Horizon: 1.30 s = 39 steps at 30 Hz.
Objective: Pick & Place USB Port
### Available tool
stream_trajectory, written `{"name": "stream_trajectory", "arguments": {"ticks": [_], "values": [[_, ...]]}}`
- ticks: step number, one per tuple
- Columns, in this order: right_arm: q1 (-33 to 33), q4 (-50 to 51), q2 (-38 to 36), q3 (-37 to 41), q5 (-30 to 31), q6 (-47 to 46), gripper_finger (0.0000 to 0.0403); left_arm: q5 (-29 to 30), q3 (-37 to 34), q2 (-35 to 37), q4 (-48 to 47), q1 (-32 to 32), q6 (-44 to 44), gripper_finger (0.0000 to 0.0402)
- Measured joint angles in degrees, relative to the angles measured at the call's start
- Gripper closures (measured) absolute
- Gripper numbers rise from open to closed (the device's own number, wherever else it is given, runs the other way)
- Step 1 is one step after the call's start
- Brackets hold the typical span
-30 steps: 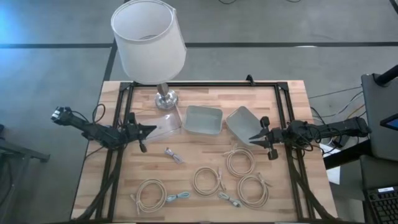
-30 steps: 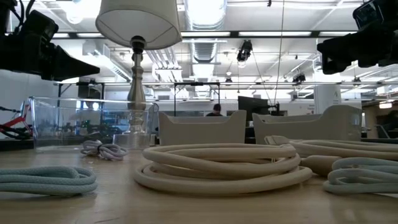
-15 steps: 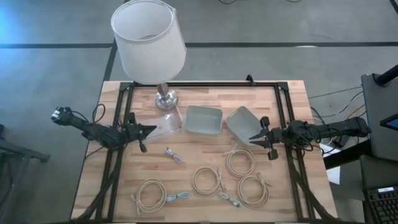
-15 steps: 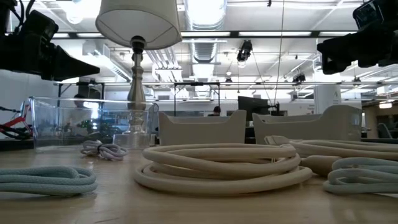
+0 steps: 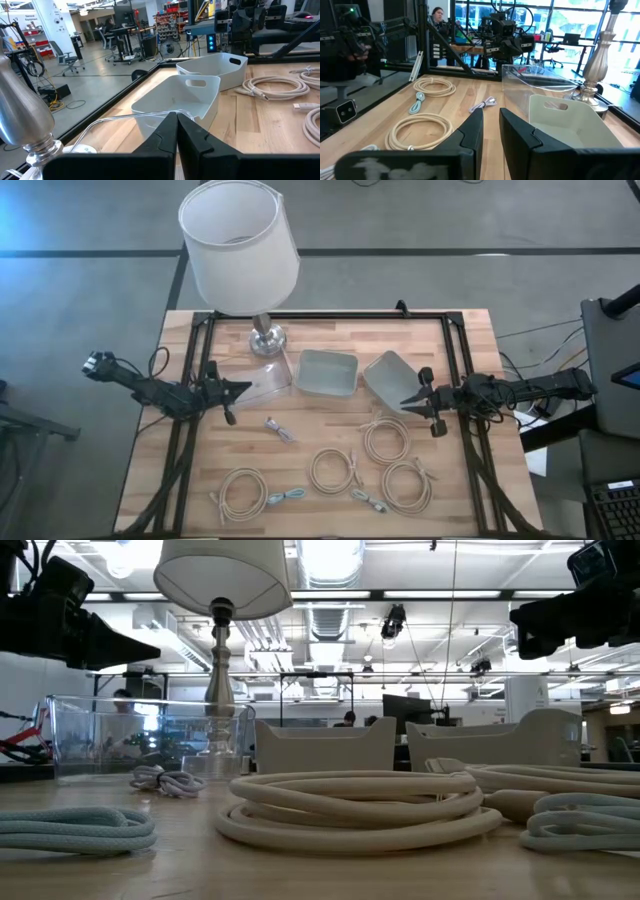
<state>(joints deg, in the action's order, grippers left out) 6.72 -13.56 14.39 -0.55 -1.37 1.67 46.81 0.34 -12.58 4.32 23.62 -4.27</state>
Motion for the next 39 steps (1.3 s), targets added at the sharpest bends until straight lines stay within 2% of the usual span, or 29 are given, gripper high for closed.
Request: {"name": "stream_trajectory", "arguments": {"ticks": [3, 7, 10, 12, 15, 19, 23, 25, 28, 31, 34, 39], "values": [[0.0, -0.5, 0.0, 0.0, 0.0, -1.0, 0.0346, -0.7, 0.0, 0.0, 0.2, 0.0, 2.4, 0.0388], [0.0, -0.6, 0.0, 0.0, 0.0, -5.7, 0.0346, -3.0, 0.0, 0.0, 0.2, 0.0, 10.9, 0.0388], [0.0, -3.0, 0.0, 0.0, 0.0, -7.5, 0.0346, -4.0, 0.0, 0.0, 2.0, 0.0, 11.4, 0.0387], [0.0, -6.3, 0.0, 0.0, 0.5, -5.2, 0.0346, -4.4, 0.0, 0.0, 3.9, 0.0, 11.5, 0.0387], [0.0, -13.3, 0.2, 0.0, 2.2, 1.7, 0.0346, -8.0, 0.0, 0.0, 8.2, -0.1, 10.5, 0.0385], [0.0, -23.4, 1.1, 0.0, 3.3, 4.7, 0.0346, -11.8, 0.2, 0.0, 14.0, -0.1, 8.3, 0.0355], [0.0, -28.6, 2.5, 0.0, 3.8, 6.9, 0.0346, -11.8, 2.5, -0.8, 13.7, -0.1, 7.9, 0.0305], [0.0, -31.1, 2.8, 0.0, 5.9, 10.6, 0.0346, -11.8, 3.7, -1.5, 13.8, -0.1, 7.5, 0.0282], [0.0, -34.8, 3.6, 0.0, 7.6, 11.1, 0.0346, -12.6, 5.6, -3.2, 13.5, -0.1, 6.6, 0.0256], [0.0, -36.2, 4.7, 0.0, 7.5, 9.1, 0.0346, -14.1, 7.9, -5.4, 13.3, -0.1, 6.3, 0.0243], [0.0, -36.4, 5.9, 0.0, 7.2, 12.3, 0.0340, -15.3, 10.6, -8.1, 9.6, 0.0, 5.9, 0.0239], [0.0, -36.6, 8.9, -0.4, 4.3, 13.6, 0.0307, -17.3, 16.1, -13.5, 4.3, 0.0, 5.5, 0.0239]]}}
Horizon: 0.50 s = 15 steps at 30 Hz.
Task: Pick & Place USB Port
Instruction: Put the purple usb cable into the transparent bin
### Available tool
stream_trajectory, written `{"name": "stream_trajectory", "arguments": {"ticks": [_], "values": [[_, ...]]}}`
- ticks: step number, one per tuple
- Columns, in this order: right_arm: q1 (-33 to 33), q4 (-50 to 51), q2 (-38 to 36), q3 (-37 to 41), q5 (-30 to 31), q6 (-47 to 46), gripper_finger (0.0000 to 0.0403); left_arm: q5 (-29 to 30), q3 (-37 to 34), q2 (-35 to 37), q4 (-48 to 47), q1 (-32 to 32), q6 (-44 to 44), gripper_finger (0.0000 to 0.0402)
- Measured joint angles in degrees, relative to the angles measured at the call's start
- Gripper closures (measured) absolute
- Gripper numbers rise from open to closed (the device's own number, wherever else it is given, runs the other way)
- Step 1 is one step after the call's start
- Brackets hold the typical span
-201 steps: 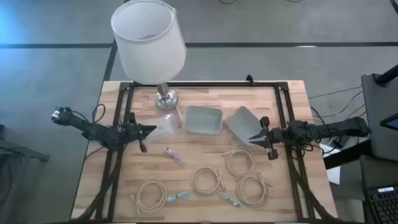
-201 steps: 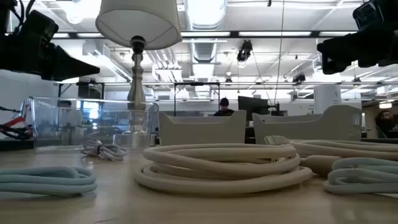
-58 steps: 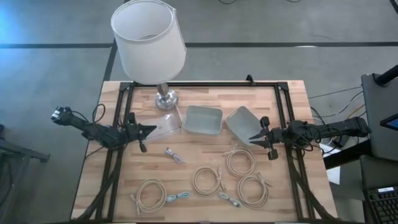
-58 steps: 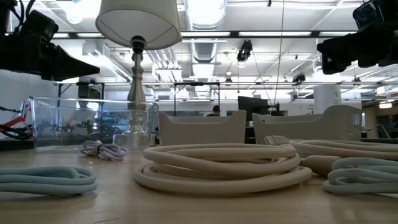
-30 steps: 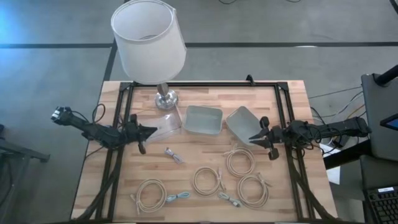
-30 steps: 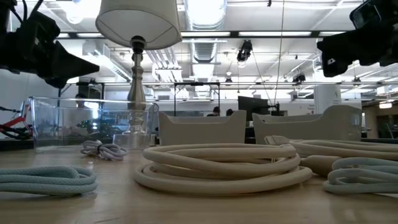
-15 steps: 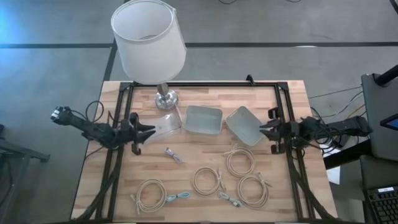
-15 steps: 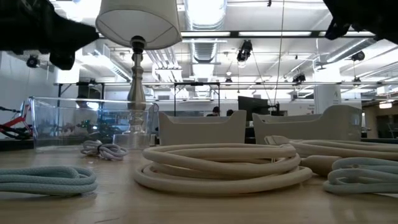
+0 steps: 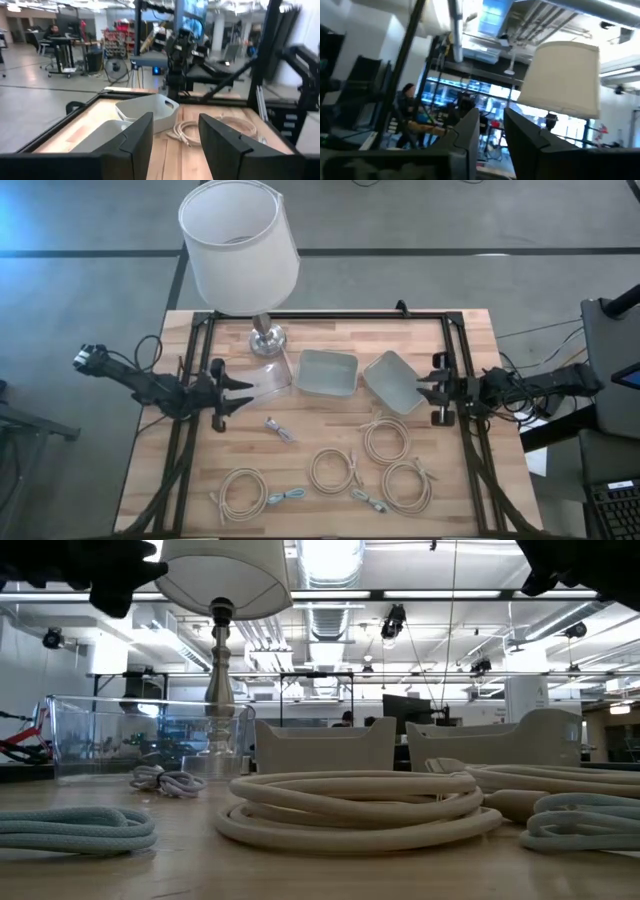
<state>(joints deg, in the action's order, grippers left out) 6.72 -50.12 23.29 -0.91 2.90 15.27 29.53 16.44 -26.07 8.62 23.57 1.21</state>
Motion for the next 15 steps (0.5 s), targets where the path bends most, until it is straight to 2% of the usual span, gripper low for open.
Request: {"name": "stream_trajectory", "arguments": {"ticks": [8, 15], "values": [[0.0, 3.4, 9.1, -7.7, -0.3, -7.3, 0.0250, -1.0, 10.0, -9.6, -8.8, 0.0, -1.0, 0.0239], [0.0, 10.1, 21.7, -16.1, 0.1, -9.0, 0.0239, -4.9, 14.8, -20.9, -12.0, 0.0, -0.6, 0.0239]]}}
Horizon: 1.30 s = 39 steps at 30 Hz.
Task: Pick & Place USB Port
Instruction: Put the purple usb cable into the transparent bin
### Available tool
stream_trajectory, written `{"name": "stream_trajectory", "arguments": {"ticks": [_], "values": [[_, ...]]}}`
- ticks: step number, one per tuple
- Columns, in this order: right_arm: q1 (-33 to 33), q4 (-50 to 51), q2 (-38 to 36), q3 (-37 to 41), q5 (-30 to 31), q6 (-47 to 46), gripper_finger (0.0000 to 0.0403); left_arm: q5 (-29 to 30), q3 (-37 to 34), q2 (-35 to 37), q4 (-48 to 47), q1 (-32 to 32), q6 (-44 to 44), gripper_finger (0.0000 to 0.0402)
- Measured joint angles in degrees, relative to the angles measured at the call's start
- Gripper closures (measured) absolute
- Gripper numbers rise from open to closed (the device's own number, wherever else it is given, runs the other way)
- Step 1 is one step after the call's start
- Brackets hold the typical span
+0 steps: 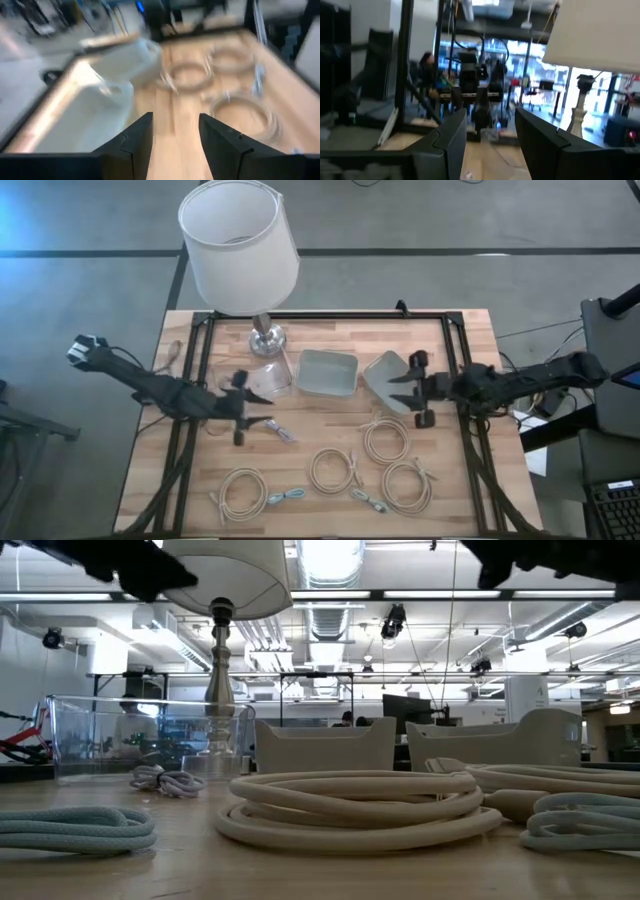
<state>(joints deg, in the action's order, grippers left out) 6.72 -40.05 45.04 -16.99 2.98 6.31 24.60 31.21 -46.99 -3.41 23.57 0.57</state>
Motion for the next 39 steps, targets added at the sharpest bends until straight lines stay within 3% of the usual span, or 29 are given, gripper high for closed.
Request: {"name": "stream_trajectory", "arguments": {"ticks": [3, 11, 16, 19, 25, 35, 39], "values": [[0.0, 3.6, 4.3, -3.4, 0.0, -0.5, 0.0243, -2.3, 4.0, -5.5, -3.3, 0.0, 0.5, 0.0239], [0.0, 14.0, 11.8, -11.9, 0.1, -1.7, 0.0246, -3.4, 20.7, -23.3, -27.5, -0.8, 3.3, 0.0239], [0.0, 17.3, 14.7, -15.5, 0.2, -1.9, 0.0241, -10.4, 26.1, -33.5, -31.3, -2.2, 3.4, 0.0239], [0.0, 17.8, 15.5, -16.1, 0.2, -1.9, 0.0242, -13.7, 27.2, -38.6, -31.5, -2.9, 3.4, 0.0239], [0.0, 17.5, 15.7, -16.3, 0.2, -1.8, 0.0252, -13.9, 27.8, -45.7, -32.8, -3.9, 3.7, 0.0239], [0.0, 17.6, 15.2, -15.8, 0.0, -1.8, 0.0267, -14.7, 27.7, -52.5, -34.9, -7.1, 2.5, 0.0241], [0.0, 17.6, 15.4, -15.8, 0.0, -1.8, 0.0272, -14.8, 27.9, -53.8, -34.7, -7.3, -1.0, 0.0268]]}}
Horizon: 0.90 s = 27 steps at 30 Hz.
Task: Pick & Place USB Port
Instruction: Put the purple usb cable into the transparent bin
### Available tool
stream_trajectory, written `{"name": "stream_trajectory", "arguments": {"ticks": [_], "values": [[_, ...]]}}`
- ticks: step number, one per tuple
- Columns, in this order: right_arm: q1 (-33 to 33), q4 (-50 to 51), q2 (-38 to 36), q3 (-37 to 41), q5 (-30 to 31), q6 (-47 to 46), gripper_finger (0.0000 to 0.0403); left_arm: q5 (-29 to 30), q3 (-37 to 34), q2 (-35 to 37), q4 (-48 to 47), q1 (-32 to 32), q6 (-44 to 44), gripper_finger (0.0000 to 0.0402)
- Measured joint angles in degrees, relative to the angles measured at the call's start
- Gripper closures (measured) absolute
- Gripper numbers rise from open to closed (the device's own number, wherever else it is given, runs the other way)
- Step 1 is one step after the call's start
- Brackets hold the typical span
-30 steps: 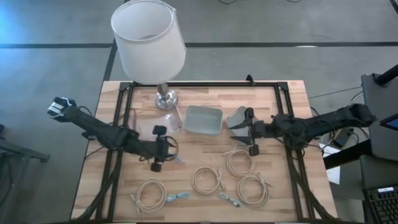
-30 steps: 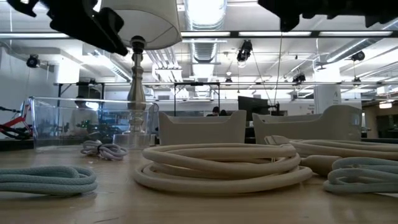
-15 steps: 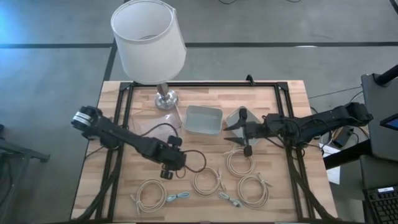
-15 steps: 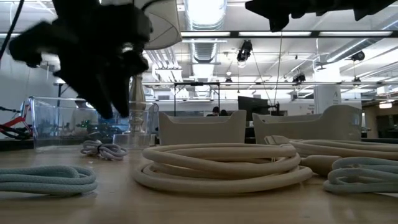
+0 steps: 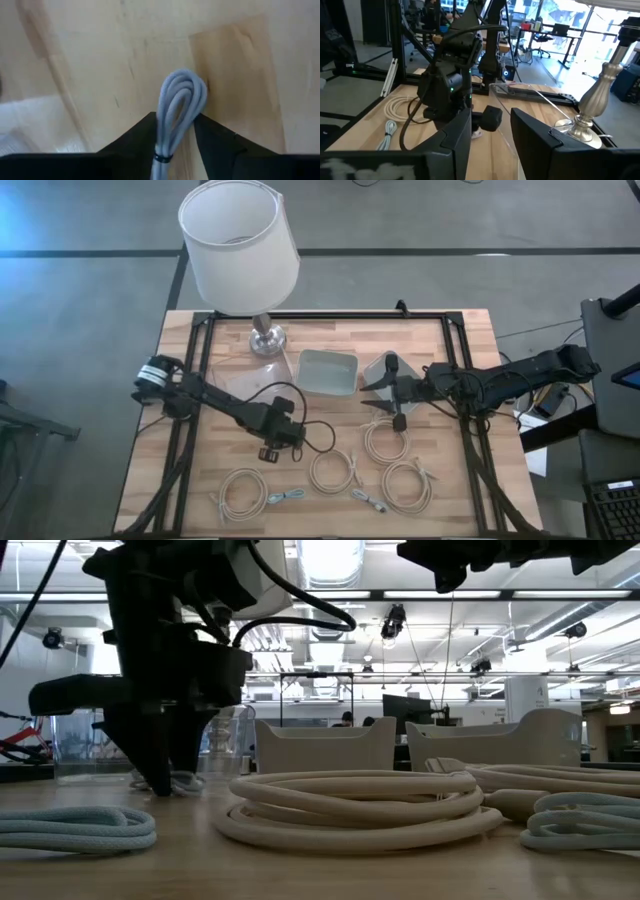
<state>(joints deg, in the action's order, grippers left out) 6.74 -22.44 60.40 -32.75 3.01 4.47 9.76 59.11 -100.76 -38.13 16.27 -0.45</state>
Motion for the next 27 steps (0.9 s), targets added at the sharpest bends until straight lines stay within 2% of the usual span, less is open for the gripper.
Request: {"name": "stream_trajectory", "arguments": {"ticks": [5, 7, 9, 12, 16, 23, 27], "values": [[0.0, 0.0, 0.5, 0.0, 0.0, 0.0, 0.0280, -1.4, -0.1, 0.3, 0.2, 0.0, -0.5, 0.0340], [0.0, 0.0, 0.5, 0.0, 0.0, 0.0, 0.0283, -1.0, -0.2, 1.1, 0.3, 0.0, 0.7, 0.0371], [0.0, 0.0, 0.5, 0.0, 0.0, 0.0, 0.0285, -0.5, 0.0, 2.3, 0.6, 0.0, 3.6, 0.0386], [0.0, 0.0, 0.5, 0.0, 0.0, 0.0, 0.0288, -0.1, 0.9, 5.1, 0.9, 0.4, 6.7, 0.0379], [0.0, 0.0, 0.5, 0.1, 0.0, 0.0, 0.0291, 4.8, 1.1, 9.4, 0.6, 1.8, 7.8, 0.0366], [0.0, 0.0, 0.5, 0.1, 0.0, 0.0, 0.0297, 9.6, 0.8, 20.9, 0.2, 2.7, 10.4, 0.0375], [0.0, 0.0, 0.5, 0.2, 0.0, 0.0, 0.0302, 19.7, 0.7, 27.4, -2.9, 2.5, 11.8, 0.0366]]}}
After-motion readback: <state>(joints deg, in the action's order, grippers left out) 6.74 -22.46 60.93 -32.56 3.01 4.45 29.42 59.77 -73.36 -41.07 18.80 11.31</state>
